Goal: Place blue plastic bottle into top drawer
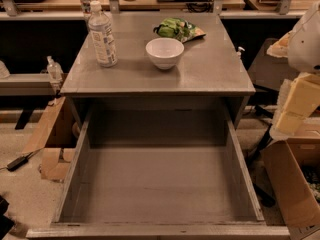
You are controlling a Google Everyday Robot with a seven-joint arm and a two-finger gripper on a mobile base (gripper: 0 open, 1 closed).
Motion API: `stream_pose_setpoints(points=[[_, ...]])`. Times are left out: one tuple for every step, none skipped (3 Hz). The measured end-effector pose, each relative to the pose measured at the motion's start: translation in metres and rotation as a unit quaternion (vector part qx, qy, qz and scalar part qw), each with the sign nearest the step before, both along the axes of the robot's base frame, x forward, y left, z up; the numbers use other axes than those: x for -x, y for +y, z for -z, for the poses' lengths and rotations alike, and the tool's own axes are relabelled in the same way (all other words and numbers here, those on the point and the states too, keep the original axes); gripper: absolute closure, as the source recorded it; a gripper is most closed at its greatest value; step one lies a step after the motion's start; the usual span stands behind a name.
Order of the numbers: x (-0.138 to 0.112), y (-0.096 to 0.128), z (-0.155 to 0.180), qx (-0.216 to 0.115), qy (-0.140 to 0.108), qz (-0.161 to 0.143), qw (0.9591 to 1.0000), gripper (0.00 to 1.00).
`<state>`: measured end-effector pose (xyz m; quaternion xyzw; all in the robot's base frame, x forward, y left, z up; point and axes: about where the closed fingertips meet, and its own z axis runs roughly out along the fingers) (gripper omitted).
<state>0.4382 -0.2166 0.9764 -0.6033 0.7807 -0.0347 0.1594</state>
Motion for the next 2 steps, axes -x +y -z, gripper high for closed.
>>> stream_pose_setpoints(points=[[-0.004,0.001,0.0,-0.005,-0.005,-0.003,1.0,0.0],[-0.021,0.008,0.0,-0.027,-0.026,-0.016,0.9992,0.0]])
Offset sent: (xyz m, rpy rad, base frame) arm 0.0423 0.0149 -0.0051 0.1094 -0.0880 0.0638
